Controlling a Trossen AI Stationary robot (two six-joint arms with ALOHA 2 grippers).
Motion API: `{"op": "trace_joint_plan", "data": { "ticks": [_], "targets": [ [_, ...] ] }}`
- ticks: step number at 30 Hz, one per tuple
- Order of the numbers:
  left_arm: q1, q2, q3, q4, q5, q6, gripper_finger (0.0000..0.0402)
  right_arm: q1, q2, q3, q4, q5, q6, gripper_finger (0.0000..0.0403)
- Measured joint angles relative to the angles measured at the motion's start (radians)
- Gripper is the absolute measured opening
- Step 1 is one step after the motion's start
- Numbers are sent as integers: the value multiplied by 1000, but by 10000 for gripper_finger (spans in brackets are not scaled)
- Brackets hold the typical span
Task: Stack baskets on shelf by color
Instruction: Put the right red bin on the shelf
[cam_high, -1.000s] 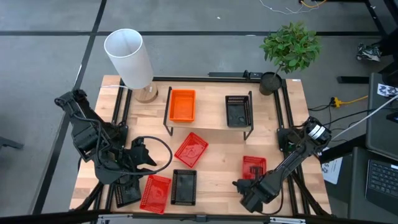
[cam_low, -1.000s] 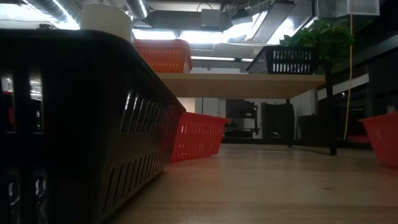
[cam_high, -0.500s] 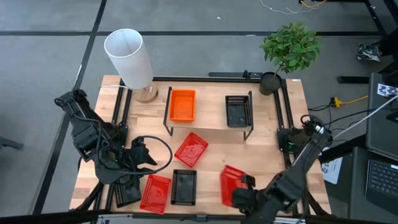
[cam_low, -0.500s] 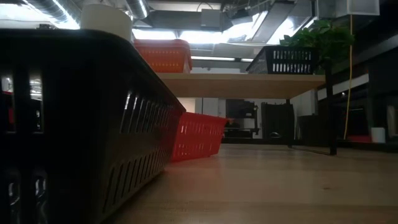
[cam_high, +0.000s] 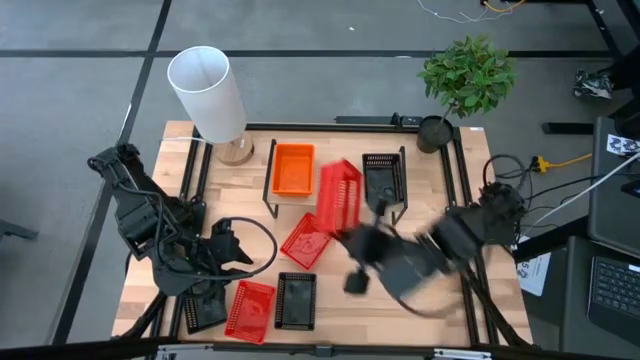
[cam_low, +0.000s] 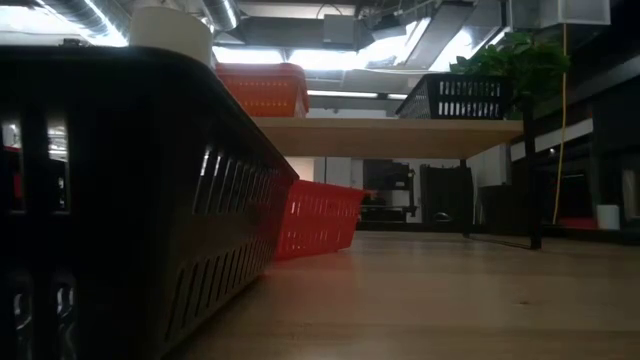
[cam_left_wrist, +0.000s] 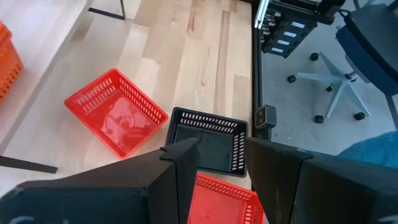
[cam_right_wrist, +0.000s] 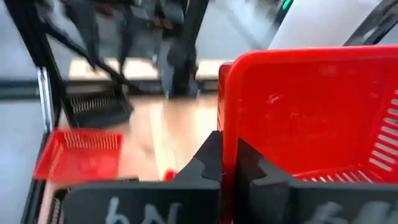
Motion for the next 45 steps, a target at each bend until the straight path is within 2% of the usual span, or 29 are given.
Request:
{"op": "trace_joint_plan", "data": {
  "ticks": [3,8,15,24,33,40,45],
  "targets": [
    [0,0,0,0,0,0,125,-123,7,-1,-83,-174,19,0],
    [0,0,0,-1,-1,0,125,-294,34,-4,-296,-357,94,0],
    [0,0,0,-4,0,0,125,-405,125,-3,-353,-571,-45,0],
    [0,0,0,-5,0,0,125,-442,221,-4,-439,-598,-117,0],
    [0,0,0,-6,0,0,125,-478,254,-4,-449,-561,-152,6],
    [0,0,0,-6,0,0,125,-505,250,5,-461,-638,-147,70],
    [0,0,0,-7,0,0,125,-506,250,5,-460,-633,-145,117]
  ]
}}
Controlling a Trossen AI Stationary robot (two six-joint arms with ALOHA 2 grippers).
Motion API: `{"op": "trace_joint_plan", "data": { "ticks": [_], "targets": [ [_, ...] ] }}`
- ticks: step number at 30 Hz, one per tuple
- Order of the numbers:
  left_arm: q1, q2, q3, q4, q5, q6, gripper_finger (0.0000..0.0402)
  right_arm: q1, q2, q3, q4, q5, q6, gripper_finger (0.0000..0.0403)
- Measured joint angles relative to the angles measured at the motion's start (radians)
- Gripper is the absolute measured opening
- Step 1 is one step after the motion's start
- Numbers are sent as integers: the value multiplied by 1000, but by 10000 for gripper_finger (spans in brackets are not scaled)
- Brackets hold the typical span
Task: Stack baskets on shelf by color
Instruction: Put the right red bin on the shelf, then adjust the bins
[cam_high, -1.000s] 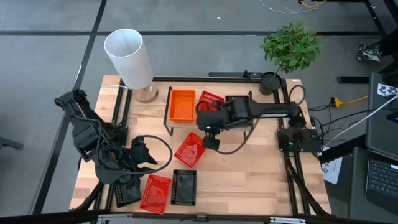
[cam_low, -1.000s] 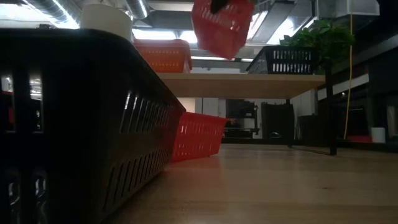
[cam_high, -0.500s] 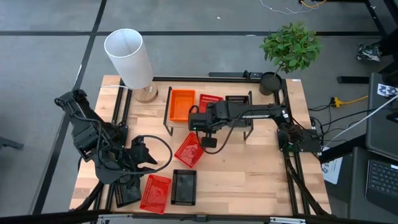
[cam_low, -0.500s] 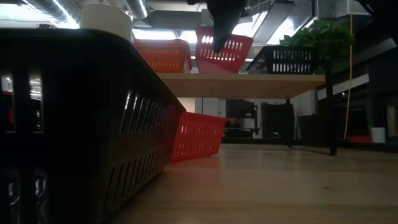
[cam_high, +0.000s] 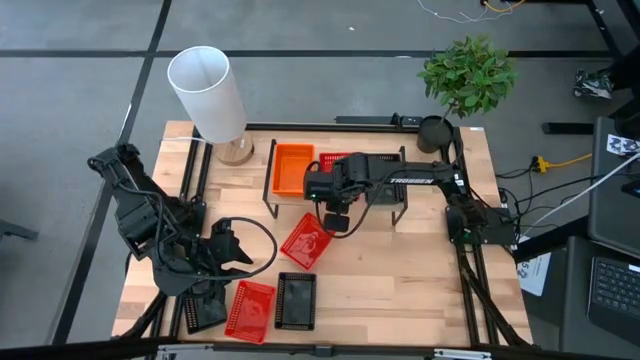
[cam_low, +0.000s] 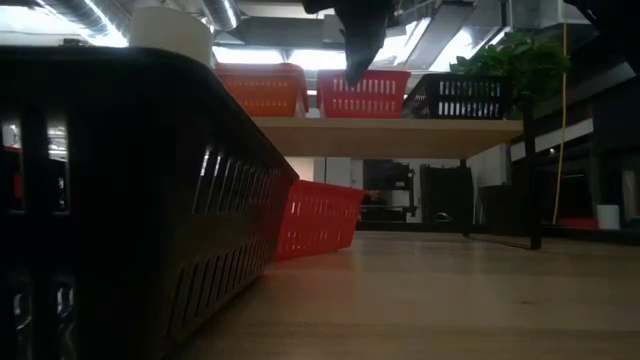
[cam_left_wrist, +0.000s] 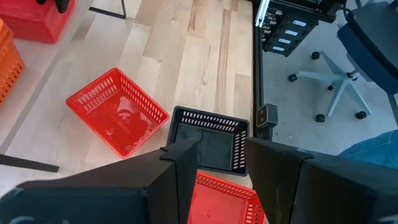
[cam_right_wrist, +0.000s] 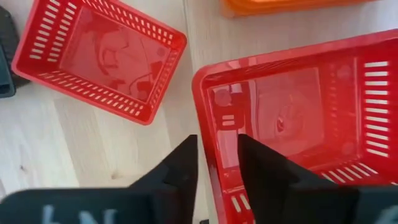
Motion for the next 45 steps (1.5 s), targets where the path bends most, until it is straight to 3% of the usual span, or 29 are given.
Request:
{"op": "trace_joint_plan", "data": {
  "ticks": [5,10,15,26,33,39,45],
  "targets": [
    [0,0,0,0,0,0,125,0,-1,26,11,2,25,137],
    [0,0,0,0,0,0,125,0,0,46,1,81,24,137],
    [0,0,0,0,0,-1,125,0,0,46,1,78,25,137],
    [0,0,0,0,0,0,125,66,-71,89,16,-32,167,136],
    [8,1,-1,-4,-12,60,125,211,-159,93,-36,-87,394,136],
    [6,66,-90,-15,239,-157,125,422,-174,91,-58,-70,595,136],
    [-89,175,-168,-127,584,-392,120,626,-168,57,-55,87,903,136]
  ]
}}
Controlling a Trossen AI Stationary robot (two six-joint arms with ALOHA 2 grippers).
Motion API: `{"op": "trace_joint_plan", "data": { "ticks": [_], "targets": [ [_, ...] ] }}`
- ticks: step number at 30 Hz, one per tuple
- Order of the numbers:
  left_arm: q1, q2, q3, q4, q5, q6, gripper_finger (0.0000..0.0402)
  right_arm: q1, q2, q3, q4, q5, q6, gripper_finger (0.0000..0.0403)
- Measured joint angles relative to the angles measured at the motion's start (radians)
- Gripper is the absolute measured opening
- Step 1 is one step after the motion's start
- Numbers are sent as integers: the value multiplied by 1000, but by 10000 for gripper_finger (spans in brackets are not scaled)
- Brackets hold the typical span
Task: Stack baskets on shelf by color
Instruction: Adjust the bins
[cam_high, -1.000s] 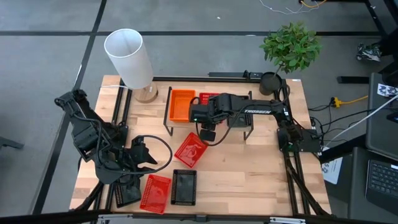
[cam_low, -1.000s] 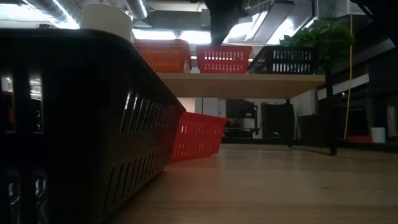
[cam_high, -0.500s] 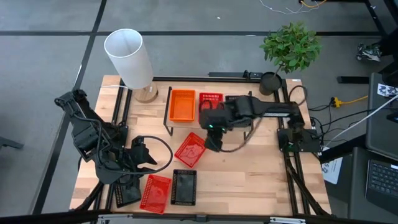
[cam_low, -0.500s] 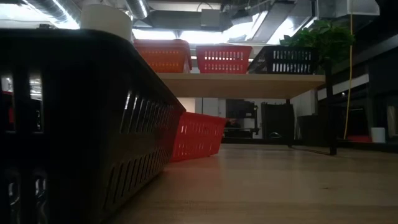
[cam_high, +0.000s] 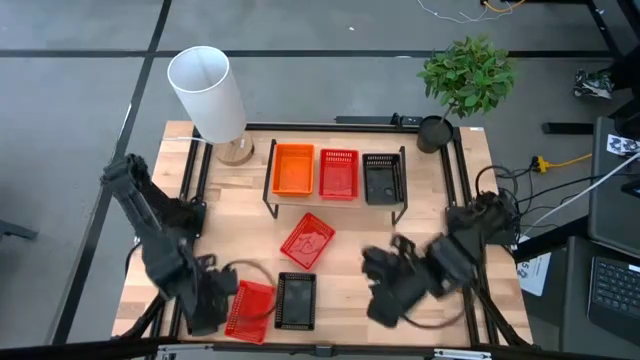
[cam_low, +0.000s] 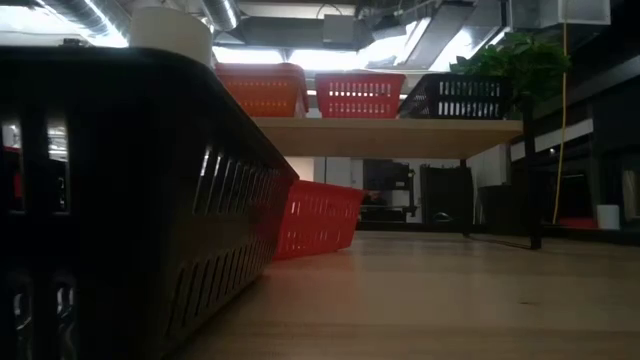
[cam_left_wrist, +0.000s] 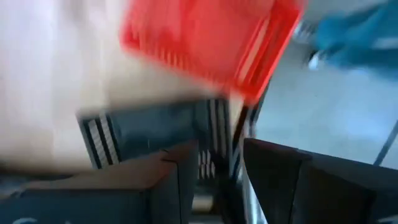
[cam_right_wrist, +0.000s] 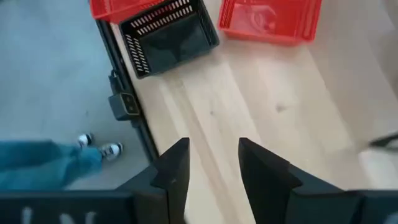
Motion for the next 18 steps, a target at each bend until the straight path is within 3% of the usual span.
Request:
{"op": "trace_joint_plan", "data": {
  "ticks": [4,10,18],
  "targets": [
    [-89,55,-32,-3,66,-147,120,107,-1,-28,1,74,210,136],
    [-101,185,-156,62,151,-187,120,191,0,-53,1,82,381,136],
    [44,236,-172,280,-7,-22,120,217,0,-53,9,83,436,136]
  ]
}}
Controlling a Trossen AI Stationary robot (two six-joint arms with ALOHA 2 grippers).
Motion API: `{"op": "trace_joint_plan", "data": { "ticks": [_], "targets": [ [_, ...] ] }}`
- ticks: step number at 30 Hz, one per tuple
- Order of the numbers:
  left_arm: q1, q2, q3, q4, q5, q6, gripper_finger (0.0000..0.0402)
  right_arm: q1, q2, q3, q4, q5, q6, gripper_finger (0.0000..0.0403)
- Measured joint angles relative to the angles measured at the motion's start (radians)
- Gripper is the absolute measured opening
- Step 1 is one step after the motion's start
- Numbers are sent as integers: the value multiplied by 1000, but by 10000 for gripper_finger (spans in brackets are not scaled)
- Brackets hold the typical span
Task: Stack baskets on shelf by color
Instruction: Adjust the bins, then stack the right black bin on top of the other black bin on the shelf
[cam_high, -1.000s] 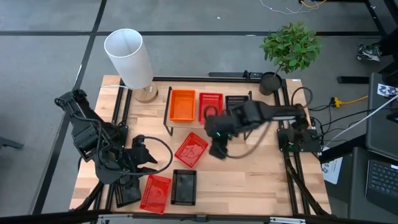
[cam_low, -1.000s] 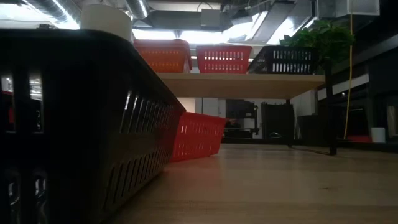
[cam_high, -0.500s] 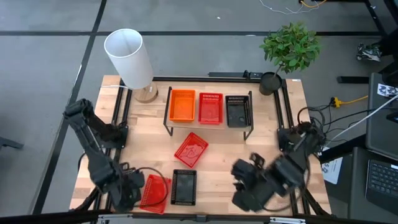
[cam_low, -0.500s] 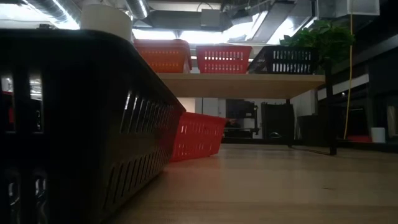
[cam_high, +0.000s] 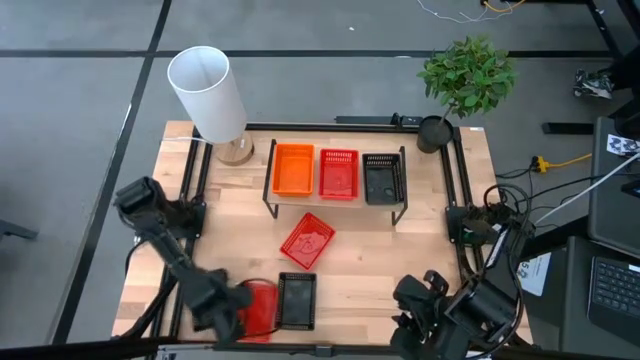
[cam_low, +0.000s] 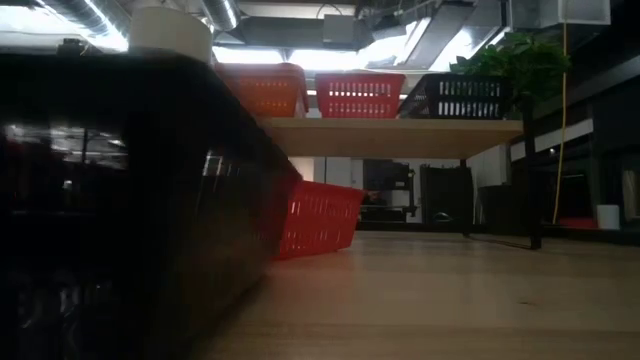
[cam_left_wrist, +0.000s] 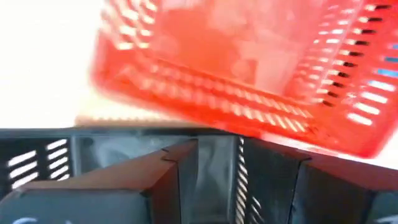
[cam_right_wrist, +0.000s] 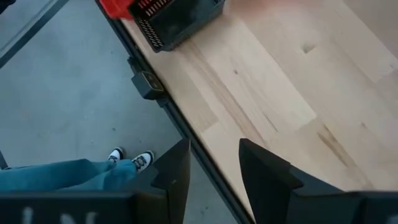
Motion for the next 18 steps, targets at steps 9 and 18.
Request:
{"op": "trace_joint_plan", "data": {
  "ticks": [9,18],
  "targets": [
    [294,1,54,185,-83,362,120,0,0,0,7,7,0,136],
    [405,-44,185,144,-3,467,119,4,5,2,7,46,-57,136]
  ]
}}
